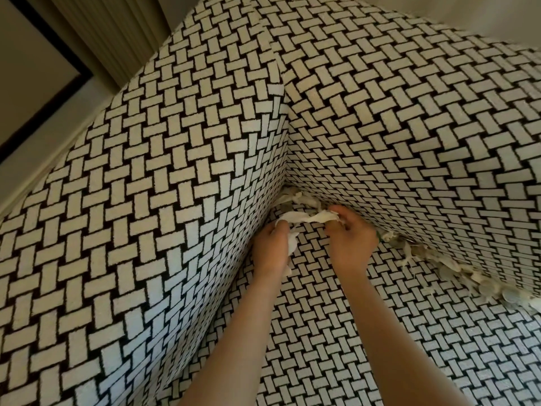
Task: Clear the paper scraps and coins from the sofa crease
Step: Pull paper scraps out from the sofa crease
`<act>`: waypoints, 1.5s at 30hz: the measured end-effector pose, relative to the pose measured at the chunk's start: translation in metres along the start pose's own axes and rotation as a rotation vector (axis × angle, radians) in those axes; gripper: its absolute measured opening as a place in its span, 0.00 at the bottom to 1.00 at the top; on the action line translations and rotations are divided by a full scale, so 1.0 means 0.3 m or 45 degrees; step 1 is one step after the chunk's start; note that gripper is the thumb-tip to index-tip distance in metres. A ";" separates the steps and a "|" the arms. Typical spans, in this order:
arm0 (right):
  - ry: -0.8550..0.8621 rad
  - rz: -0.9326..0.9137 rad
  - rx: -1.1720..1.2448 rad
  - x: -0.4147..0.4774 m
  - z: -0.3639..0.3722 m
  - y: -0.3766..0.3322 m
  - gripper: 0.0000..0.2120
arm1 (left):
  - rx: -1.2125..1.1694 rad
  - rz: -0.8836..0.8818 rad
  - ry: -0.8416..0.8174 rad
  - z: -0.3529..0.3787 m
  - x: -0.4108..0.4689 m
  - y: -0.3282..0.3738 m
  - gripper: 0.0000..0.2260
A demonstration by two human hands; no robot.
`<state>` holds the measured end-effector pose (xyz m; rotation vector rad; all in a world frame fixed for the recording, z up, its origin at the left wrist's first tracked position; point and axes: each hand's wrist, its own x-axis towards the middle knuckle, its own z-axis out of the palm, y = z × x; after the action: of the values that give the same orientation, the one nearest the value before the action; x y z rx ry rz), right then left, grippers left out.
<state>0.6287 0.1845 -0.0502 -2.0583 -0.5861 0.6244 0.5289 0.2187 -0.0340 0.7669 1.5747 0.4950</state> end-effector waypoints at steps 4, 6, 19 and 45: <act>-0.229 0.109 0.236 -0.061 -0.011 -0.036 0.15 | -0.029 0.010 0.002 0.032 -0.018 0.016 0.10; -0.327 0.111 0.251 -0.085 -0.013 -0.053 0.15 | -0.164 -0.073 0.011 0.047 -0.020 0.022 0.09; -0.281 0.066 0.413 -0.119 0.008 -0.099 0.11 | -0.471 -0.285 0.020 -0.004 -0.008 0.013 0.06; -0.464 -0.579 -1.189 0.073 0.258 -0.101 0.16 | -0.621 -0.495 -0.200 -0.066 0.022 -0.033 0.11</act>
<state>0.5919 0.2603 -0.0667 -2.5027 -1.7609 0.4899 0.5075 0.2188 -0.0426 0.1187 1.3359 0.4894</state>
